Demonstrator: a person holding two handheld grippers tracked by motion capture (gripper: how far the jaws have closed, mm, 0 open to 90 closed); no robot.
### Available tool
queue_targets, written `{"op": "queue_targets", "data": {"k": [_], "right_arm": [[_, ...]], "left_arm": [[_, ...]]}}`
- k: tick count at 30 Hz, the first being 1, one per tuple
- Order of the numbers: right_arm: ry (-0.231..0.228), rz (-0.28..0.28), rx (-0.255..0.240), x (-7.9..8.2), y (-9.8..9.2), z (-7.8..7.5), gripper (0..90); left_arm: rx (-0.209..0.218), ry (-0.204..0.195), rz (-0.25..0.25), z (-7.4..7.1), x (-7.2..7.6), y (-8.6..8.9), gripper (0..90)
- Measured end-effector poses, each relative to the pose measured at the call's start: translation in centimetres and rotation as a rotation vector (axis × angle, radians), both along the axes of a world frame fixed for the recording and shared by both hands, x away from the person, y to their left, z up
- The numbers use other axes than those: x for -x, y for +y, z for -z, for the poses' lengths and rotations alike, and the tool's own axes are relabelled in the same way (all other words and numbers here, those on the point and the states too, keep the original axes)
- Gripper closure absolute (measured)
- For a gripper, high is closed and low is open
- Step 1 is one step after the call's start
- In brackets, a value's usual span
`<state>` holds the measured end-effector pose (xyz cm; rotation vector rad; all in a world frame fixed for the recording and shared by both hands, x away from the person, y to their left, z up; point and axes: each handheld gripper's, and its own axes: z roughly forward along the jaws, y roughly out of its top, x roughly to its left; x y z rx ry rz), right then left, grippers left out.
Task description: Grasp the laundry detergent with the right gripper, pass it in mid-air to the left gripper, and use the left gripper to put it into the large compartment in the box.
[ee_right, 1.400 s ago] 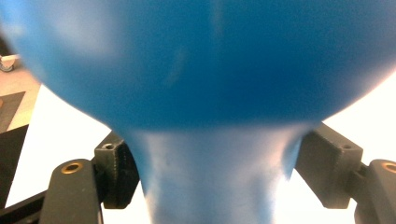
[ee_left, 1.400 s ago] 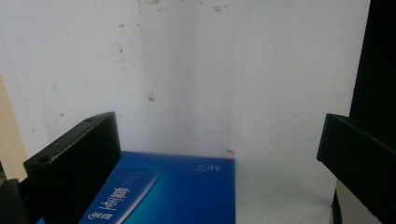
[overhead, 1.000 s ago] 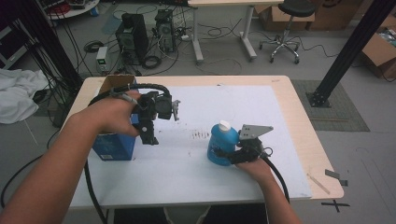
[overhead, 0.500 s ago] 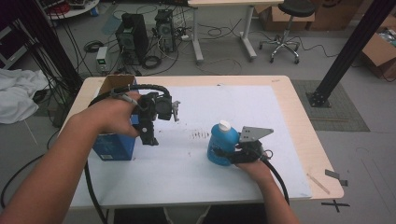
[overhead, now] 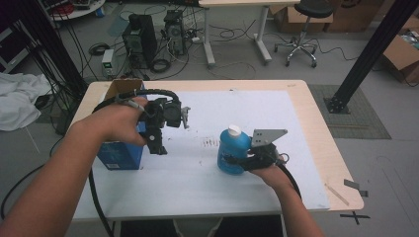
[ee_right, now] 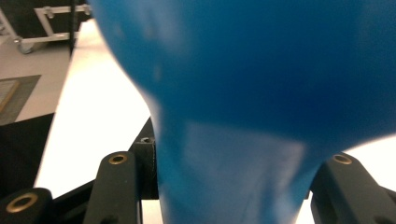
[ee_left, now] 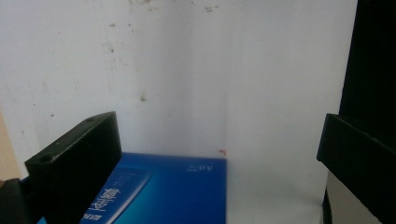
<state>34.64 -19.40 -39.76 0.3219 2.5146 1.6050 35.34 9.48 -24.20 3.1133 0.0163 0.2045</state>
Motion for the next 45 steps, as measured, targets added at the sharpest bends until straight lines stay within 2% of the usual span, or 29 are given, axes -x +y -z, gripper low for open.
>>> {"op": "queue_targets", "data": {"k": [3,10,14,19,30,45], "right_arm": [[-0.018,-0.032,0.002,0.2,0.6,-1.1,46.1],[-0.036,-0.149,0.012,0.6,2.6,-3.2,46.0],[-0.029,-0.203,0.039,0.7,3.9,-3.5,45.8],[-0.012,-0.25,0.065,0.7,5.5,-3.1,45.8],[-0.001,-0.302,0.063,1.0,8.9,-2.2,45.8],[-0.003,-0.326,0.037,1.0,12.8,-2.3,45.8]], "left_arm": [[0.007,0.005,0.005,-0.2,0.1,-0.1,0.3],[0.004,0.028,0.019,-0.3,0.6,-0.7,0.3],[0.006,0.037,0.031,-0.4,1.1,-1.1,0.3],[-0.002,0.051,0.056,-0.3,1.7,-1.9,0.1],[-0.009,0.072,0.084,-0.2,2.3,-3.3,0.1],[-0.004,0.092,0.074,0.4,2.7,-3.4,0.2]]}}
